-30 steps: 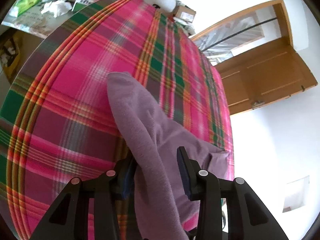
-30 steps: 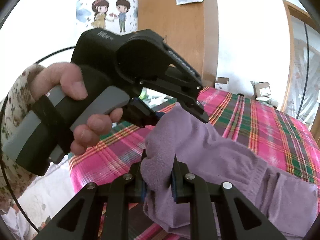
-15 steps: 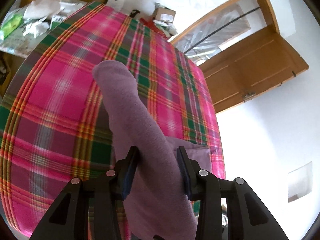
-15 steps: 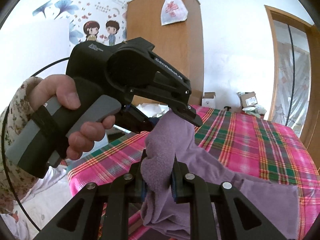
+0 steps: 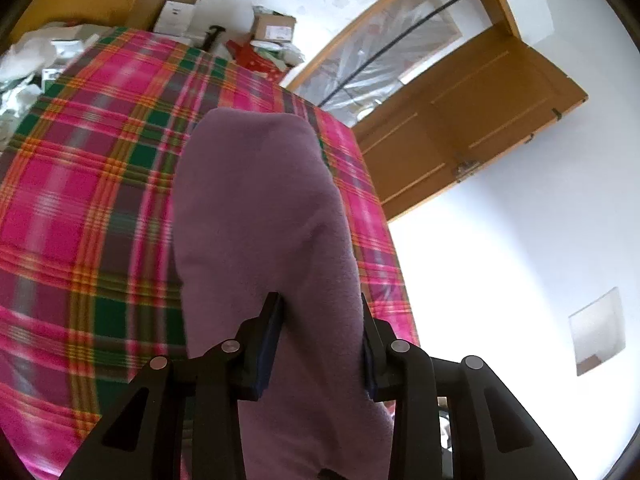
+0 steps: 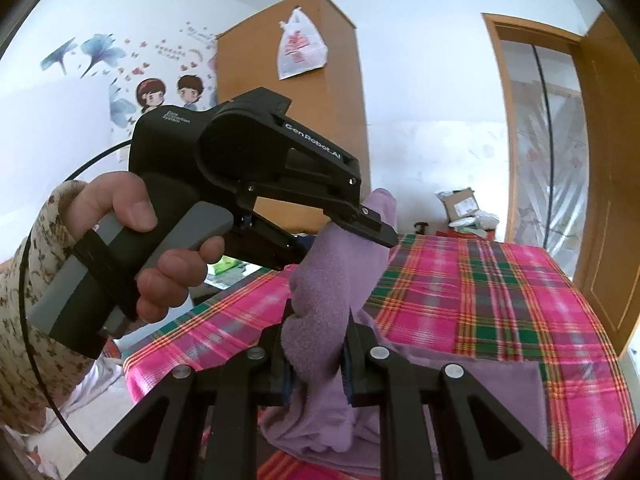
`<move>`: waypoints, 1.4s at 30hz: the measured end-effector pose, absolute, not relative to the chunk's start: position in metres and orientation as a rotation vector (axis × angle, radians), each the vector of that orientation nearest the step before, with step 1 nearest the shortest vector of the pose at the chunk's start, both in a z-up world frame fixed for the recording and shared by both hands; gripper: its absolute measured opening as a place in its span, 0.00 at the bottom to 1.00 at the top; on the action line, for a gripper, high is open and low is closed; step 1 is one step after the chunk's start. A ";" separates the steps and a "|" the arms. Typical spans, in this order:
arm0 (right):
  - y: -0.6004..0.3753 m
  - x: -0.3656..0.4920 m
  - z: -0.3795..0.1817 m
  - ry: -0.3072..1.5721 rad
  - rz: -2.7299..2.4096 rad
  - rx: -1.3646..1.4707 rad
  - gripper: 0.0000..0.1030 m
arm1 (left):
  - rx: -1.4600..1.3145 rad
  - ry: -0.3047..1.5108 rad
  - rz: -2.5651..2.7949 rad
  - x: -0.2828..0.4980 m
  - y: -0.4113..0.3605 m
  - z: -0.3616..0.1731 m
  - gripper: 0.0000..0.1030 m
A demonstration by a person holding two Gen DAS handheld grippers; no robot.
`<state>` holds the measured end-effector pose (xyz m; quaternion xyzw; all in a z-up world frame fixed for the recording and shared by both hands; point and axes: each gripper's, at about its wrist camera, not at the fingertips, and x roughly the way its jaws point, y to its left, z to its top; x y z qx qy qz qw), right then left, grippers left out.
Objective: Fold clothes
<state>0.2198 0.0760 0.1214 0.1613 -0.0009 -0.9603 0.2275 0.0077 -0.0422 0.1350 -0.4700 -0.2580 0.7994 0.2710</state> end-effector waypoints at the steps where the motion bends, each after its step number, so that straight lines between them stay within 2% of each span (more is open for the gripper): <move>1: 0.081 0.219 0.122 -0.010 -2.654 0.443 0.18 | -1.264 -0.696 2.142 0.006 -0.035 0.136 0.35; 20: 0.167 0.193 0.102 -0.090 -2.823 0.568 0.18 | -1.288 -0.599 1.987 -0.023 0.068 0.126 0.35; 35: 0.221 0.171 0.052 -0.227 -2.887 0.793 0.18 | -1.452 -0.549 1.848 -0.056 0.135 0.064 0.32; 42: 0.233 0.157 0.028 -0.283 -2.869 0.884 0.19 | -1.499 -0.514 1.822 -0.058 0.141 0.043 0.31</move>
